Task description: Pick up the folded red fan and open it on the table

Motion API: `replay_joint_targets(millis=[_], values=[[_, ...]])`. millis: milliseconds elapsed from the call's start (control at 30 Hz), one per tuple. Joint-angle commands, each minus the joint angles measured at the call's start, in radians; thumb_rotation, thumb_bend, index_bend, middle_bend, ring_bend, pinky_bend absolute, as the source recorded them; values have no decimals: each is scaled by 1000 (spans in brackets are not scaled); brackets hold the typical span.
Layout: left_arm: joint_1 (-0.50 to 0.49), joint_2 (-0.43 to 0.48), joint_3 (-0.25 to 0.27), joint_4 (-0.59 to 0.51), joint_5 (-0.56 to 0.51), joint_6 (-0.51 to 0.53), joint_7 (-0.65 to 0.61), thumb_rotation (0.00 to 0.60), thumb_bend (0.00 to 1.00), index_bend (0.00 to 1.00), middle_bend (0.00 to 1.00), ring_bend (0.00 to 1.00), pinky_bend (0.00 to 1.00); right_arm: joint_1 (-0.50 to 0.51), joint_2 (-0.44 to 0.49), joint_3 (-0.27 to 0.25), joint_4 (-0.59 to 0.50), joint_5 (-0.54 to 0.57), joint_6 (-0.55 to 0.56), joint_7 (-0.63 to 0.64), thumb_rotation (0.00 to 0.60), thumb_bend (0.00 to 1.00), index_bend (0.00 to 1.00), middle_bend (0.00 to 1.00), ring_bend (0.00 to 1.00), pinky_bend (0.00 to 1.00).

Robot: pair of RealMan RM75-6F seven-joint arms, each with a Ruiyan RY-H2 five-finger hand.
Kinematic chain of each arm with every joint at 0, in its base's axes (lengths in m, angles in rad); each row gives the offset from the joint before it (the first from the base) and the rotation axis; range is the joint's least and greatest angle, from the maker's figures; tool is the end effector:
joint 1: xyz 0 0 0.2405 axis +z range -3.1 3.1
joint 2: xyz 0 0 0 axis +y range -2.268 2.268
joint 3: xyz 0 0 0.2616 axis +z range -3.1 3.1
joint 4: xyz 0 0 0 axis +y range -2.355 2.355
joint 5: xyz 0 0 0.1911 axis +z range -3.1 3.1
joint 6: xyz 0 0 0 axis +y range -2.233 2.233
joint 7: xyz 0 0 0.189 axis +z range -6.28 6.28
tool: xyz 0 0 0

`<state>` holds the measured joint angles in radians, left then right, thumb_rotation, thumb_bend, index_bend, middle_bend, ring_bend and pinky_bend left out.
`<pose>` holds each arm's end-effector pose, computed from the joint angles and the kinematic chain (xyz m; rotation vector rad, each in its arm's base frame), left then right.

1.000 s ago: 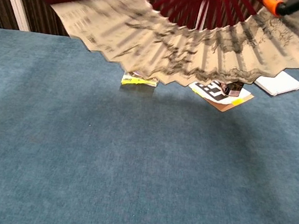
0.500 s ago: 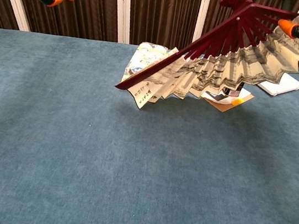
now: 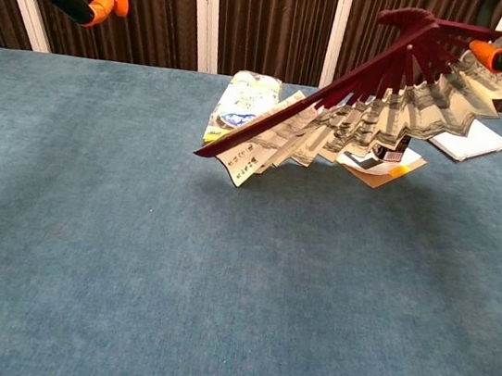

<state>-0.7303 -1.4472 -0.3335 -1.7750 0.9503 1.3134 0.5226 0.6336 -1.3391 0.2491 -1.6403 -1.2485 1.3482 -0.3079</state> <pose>-0.1026 0.3929 0.0881 -1.4688 -0.8968 -1.1433 -0.1378 -0.3838 0.1293 1.4953 -0.6687 1.2036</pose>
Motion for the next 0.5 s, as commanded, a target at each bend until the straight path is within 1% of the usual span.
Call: replay_joint_targets(millis=[33,67,100,133,167,200,233,300,500], values=[[2,3,1,-1,1,1,-3,600,747,559,89,0,0,-14,8,-23,1,-20,2,-8,600,579,588,191,0,0],[3,4,0,-2,2,2,-4,600,747,556,87,0,0,-19,12,-33,0,-29,0,-11,600,579,468,158,0,0],[4,5,0,-3,3,2,-5,600,747,551,83,0,0,-24,17,-44,-2,-37,-3,-15,600,557,299,107,0,0],[4,6,0,-3,3,2,-5,600,747,545,79,0,0,-26,21,-51,-3,-43,-6,-19,600,520,167,67,0,0],[5,8,1,-5,4,3,-5,600,747,540,74,0,0,-30,30,-70,-5,-56,-15,-31,600,479,87,41,0,0],[6,10,1,-6,6,4,-5,600,747,537,71,0,0,-33,40,-86,-10,-65,-27,-42,600,416,25,17,0,0],[6,10,1,-7,6,4,-5,600,747,533,68,0,0,-35,46,-93,-13,-68,-33,-47,600,369,4,7,0,0],[8,14,2,-13,9,7,-6,600,747,529,65,0,0,-40,64,-111,-29,-76,-49,-62,600,276,0,0,0,0],[14,29,2,-26,14,11,-7,600,744,522,63,0,0,-41,101,-124,-79,-63,-93,-85,600,173,0,0,0,0]])
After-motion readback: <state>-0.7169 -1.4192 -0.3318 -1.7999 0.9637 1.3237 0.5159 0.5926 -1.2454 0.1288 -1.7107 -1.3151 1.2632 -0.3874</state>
